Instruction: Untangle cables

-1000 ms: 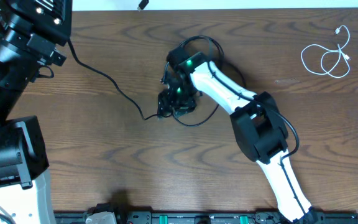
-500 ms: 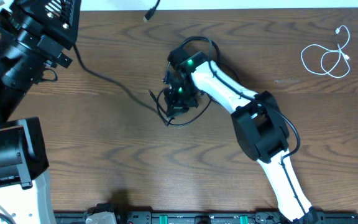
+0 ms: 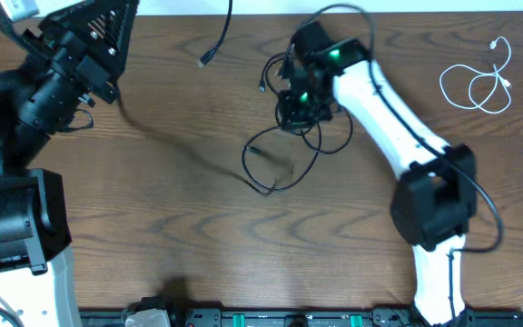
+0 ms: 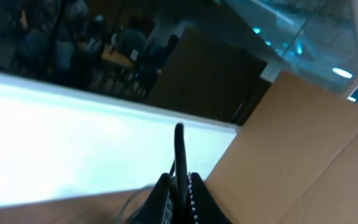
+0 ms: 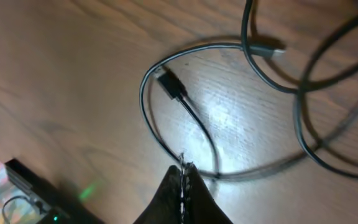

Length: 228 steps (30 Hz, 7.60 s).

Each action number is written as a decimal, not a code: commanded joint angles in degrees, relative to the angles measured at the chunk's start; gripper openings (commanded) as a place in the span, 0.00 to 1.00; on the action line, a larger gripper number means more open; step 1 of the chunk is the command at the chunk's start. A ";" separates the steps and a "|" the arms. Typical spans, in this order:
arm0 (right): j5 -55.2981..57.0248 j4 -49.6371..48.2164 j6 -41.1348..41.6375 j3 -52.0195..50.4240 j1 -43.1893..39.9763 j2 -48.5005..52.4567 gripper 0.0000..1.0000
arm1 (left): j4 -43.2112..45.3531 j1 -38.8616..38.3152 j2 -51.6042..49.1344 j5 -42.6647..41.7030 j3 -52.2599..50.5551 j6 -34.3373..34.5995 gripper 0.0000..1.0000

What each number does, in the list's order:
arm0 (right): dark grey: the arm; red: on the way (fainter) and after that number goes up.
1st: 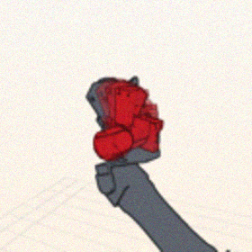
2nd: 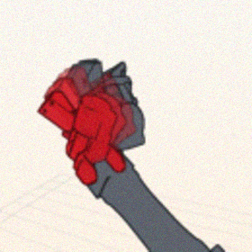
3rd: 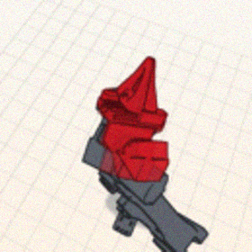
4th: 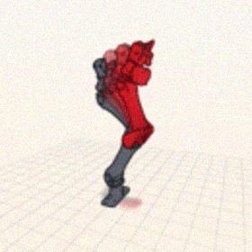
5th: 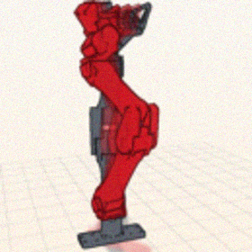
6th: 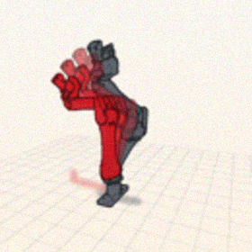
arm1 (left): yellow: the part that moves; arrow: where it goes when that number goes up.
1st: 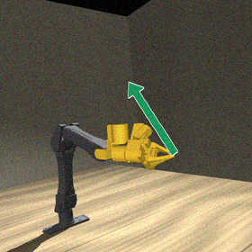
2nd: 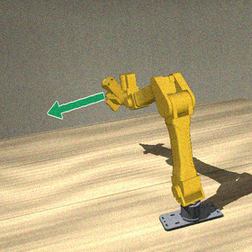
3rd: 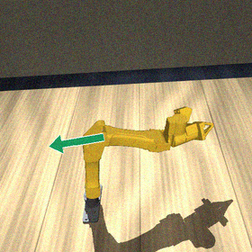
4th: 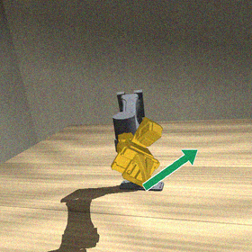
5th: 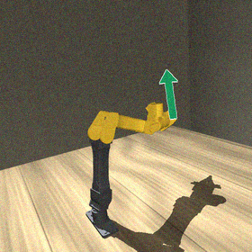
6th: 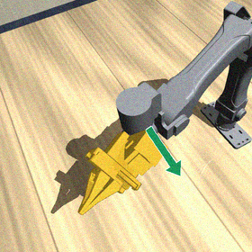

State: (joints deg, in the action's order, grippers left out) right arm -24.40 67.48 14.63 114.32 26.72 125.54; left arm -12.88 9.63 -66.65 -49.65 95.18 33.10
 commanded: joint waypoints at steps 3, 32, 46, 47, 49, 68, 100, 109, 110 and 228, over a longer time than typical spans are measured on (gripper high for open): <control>0.94 0.76 -2.08 0.00 -1.77 -8.52 0.01 | -5.03 -0.07 -1.66 -0.42 0.68 -4.15 0.07; 0.02 5.03 -2.51 -0.02 4.96 2.10 0.57 | 6.78 3.87 -1.70 4.07 0.70 -0.76 0.07; -3.45 -1.46 2.40 -0.04 11.39 9.29 0.70 | 16.46 6.32 0.07 4.07 0.70 3.21 0.07; -4.59 -2.05 2.95 -0.04 11.76 9.97 0.70 | 16.46 6.32 0.04 4.07 0.70 3.21 0.07; -6.29 -3.02 4.35 -0.04 12.66 11.52 0.70 | 16.46 6.32 0.07 4.04 0.70 3.21 0.07; -10.01 -3.82 4.61 -0.04 15.19 14.73 0.25 | 12.96 6.32 -0.04 4.02 0.70 3.17 0.07; 2.03 -4.50 8.98 -0.04 17.42 14.73 0.08 | -37.73 6.32 -3.39 26.49 0.63 -18.12 0.07; 3.41 -4.52 9.81 -0.04 17.49 14.73 0.22 | -52.96 6.32 -6.58 37.64 -1.75 -18.29 0.07; 3.50 -4.55 9.79 -0.04 17.33 14.73 0.22 | -53.92 6.32 -7.28 37.70 -2.62 -18.29 0.07; 20.20 2.36 -10.84 -0.24 14.29 11.52 0.46 | -40.76 -7.76 -28.39 34.91 -16.41 -17.79 0.07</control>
State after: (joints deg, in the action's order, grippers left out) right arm -6.42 69.80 4.51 114.30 40.77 134.93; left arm -53.52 1.78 -95.26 -14.90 78.94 15.03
